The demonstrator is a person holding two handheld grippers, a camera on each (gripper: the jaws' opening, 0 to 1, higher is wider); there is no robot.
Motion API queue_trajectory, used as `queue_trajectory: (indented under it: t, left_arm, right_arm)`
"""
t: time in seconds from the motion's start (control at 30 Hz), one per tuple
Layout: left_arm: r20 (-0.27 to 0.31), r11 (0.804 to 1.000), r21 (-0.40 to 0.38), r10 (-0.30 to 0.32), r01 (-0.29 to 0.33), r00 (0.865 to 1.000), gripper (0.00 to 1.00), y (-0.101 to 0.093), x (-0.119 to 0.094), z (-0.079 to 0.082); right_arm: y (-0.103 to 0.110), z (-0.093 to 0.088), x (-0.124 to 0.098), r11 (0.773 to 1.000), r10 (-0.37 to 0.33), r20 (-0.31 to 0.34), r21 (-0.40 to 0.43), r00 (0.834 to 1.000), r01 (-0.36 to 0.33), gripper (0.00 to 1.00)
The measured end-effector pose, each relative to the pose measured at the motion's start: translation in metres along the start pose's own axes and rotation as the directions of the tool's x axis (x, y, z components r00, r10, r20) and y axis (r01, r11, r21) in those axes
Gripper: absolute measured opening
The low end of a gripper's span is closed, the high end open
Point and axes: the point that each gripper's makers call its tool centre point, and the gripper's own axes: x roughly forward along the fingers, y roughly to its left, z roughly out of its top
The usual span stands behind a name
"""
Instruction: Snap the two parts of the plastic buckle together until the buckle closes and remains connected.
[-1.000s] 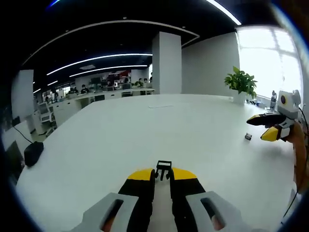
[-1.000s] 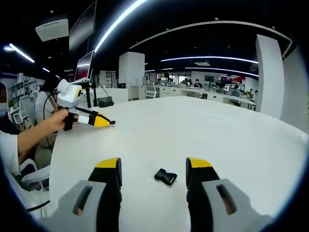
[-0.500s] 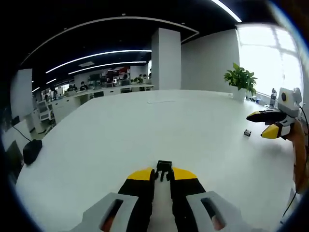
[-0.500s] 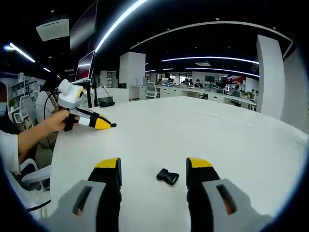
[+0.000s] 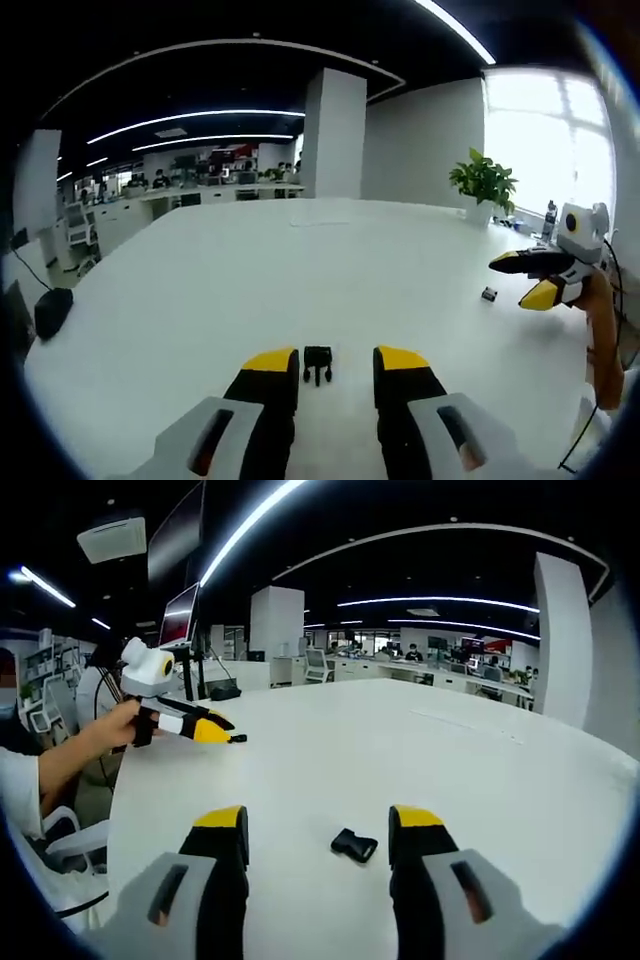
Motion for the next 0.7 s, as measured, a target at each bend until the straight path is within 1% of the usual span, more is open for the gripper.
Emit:
queue_trajectory:
  t: [0.03, 0.07, 0.1, 0.13, 0.17, 0.2, 0.23, 0.27, 0.33, 0.4, 0.43, 0.5, 0.53, 0.57, 0.63, 0.7]
  left_arm:
    - [0.026, 1.000, 0.020, -0.012, 0.011, 1.000, 0.37, 0.000, -0.001, 0.006]
    - [0.031, 1.000, 0.015, -0.006, 0.005, 1.000, 0.40, 0.002, -0.002, 0.009]
    - [0.049, 0.999, 0.039, -0.015, 0.013, 0.999, 0.42, 0.003, -0.003, 0.014]
    - [0.069, 0.996, 0.084, -0.029, 0.023, 0.997, 0.44, 0.002, -0.003, 0.019]
    - [0.086, 0.991, 0.131, -0.021, 0.010, 0.996, 0.47, 0.005, -0.003, 0.023]
    - [0.103, 0.985, 0.172, 0.003, -0.021, 0.995, 0.53, 0.010, -0.003, 0.026]
    - [0.113, 0.975, 0.219, 0.014, -0.039, 0.994, 0.58, 0.014, -0.002, 0.029]
    - [0.122, 0.964, 0.262, 0.011, -0.043, 0.992, 0.62, 0.016, 0.000, 0.032]
    - [0.129, 0.951, 0.306, 0.008, -0.048, 0.992, 0.70, 0.020, 0.001, 0.036]
    - [0.149, 0.935, 0.353, -0.018, -0.036, 0.989, 0.72, 0.020, 0.001, 0.044]
    - [0.150, 0.921, 0.389, -0.035, -0.026, 0.988, 0.73, 0.020, 0.000, 0.045]
    - [0.152, 0.892, 0.451, -0.047, -0.028, 0.987, 0.72, 0.022, 0.000, 0.048]
    - [0.154, 0.884, 0.467, -0.053, -0.026, 0.987, 0.73, 0.023, 0.000, 0.048]
    - [0.150, 0.885, 0.464, -0.055, -0.021, 0.987, 0.76, 0.023, 0.000, 0.048]
    - [0.128, 0.882, 0.471, -0.078, 0.008, 0.989, 0.81, 0.024, 0.000, 0.046]
    - [0.122, 0.888, 0.458, -0.101, 0.034, 0.987, 0.84, 0.026, 0.002, 0.047]
  right_arm:
    - [0.000, 0.000, -0.001, 1.000, 0.002, 0.002, -0.001, 1.000, -0.002, 0.57]
    - [0.000, 0.000, -0.001, 1.000, 0.003, 0.003, -0.002, 1.000, -0.003, 0.57]
    - [0.001, 0.000, -0.001, 1.000, 0.002, 0.003, -0.003, 1.000, -0.002, 0.57]
    - [0.000, 0.000, -0.002, 1.000, 0.001, 0.002, -0.004, 1.000, -0.001, 0.57]
    - [-0.001, -0.001, -0.002, 1.000, -0.001, 0.001, -0.003, 1.000, 0.001, 0.57]
    - [-0.001, -0.002, -0.001, 1.000, -0.001, 0.000, -0.002, 1.000, 0.001, 0.57]
    - [-0.002, -0.003, -0.001, 1.000, 0.000, -0.002, 0.001, 1.000, 0.000, 0.57]
    - [-0.002, -0.003, -0.001, 1.000, 0.000, -0.003, 0.003, 1.000, 0.000, 0.57]
    - [-0.002, -0.005, -0.001, 1.000, 0.002, -0.006, 0.005, 1.000, -0.002, 0.57]
    - [-0.002, -0.007, -0.001, 1.000, 0.003, -0.010, 0.005, 1.000, -0.003, 0.57]
    - [-0.002, -0.008, -0.002, 1.000, 0.003, -0.012, 0.004, 1.000, -0.002, 0.57]
    - [-0.004, -0.009, -0.002, 1.000, 0.001, -0.015, 0.007, 1.000, -0.001, 0.57]
    - [-0.004, -0.009, -0.002, 1.000, 0.000, -0.016, 0.009, 1.000, 0.000, 0.57]
    - [-0.004, -0.010, -0.002, 1.000, 0.000, -0.017, 0.009, 1.000, 0.000, 0.57]
    - [-0.004, -0.011, -0.002, 1.000, 0.001, -0.021, 0.008, 1.000, -0.001, 0.57]
    - [-0.003, -0.011, -0.002, 1.000, 0.004, -0.023, 0.009, 1.000, -0.004, 0.57]
